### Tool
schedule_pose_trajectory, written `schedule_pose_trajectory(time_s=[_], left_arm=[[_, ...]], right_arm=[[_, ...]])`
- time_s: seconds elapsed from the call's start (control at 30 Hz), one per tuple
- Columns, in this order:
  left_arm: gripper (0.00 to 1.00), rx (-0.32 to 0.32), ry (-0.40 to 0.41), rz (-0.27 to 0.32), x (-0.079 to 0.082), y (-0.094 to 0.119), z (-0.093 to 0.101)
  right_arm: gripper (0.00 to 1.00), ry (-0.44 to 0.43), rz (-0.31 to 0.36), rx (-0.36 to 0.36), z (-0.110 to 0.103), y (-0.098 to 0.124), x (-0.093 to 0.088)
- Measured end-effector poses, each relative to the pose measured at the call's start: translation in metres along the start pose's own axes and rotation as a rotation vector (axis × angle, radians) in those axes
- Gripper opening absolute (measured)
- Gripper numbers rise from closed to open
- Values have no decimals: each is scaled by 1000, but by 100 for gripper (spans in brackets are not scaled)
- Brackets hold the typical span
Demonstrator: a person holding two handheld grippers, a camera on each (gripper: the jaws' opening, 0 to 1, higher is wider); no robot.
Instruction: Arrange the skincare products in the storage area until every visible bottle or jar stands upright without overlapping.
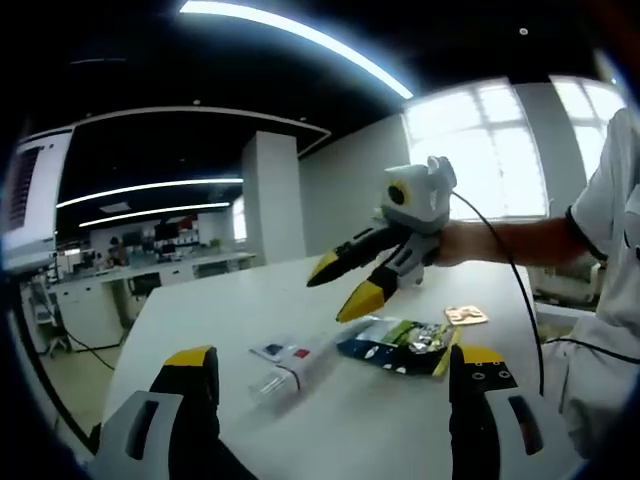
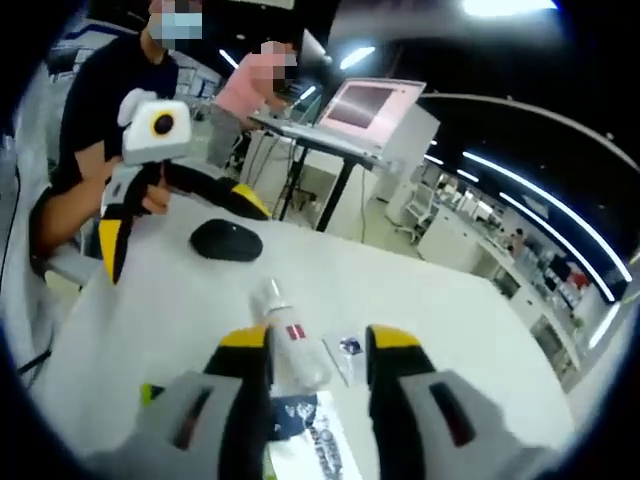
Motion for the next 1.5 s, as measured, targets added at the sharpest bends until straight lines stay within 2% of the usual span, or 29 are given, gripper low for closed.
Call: schedule_pose_trajectory(time_s=[0.2, 0.47, 0.83, 0.93, 1.5], left_arm=[[98, 1, 4, -2, -2, 0, -2], [98, 2, 9, -7, -5, 0, -3], [98, 3, 8, -9, -6, 1, -4], [98, 8, 15, -6, -6, 2, -6], [97, 11, 25, 9, -4, 3, -7]], right_arm=[[36, -5, -35, 34, 1, -11, -7], [36, 7, -103, 126, -4, -27, -14], [35, 5, -144, 173, -7, -42, -19], [31, 15, -165, 211, -12, -45, -21], [28, -2, -253, 289, -15, -58, -31]])
Point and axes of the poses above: the point that each gripper's makers call its tool centre point, and the gripper's own axes: y roughly backward along the fingers, z roughly to its right, x roughly out of its top, the point moved 3 cm from there along y, roughly backward along the fingers, and after that the axes turned 4 degrees about -y, right-handed, at the moved point
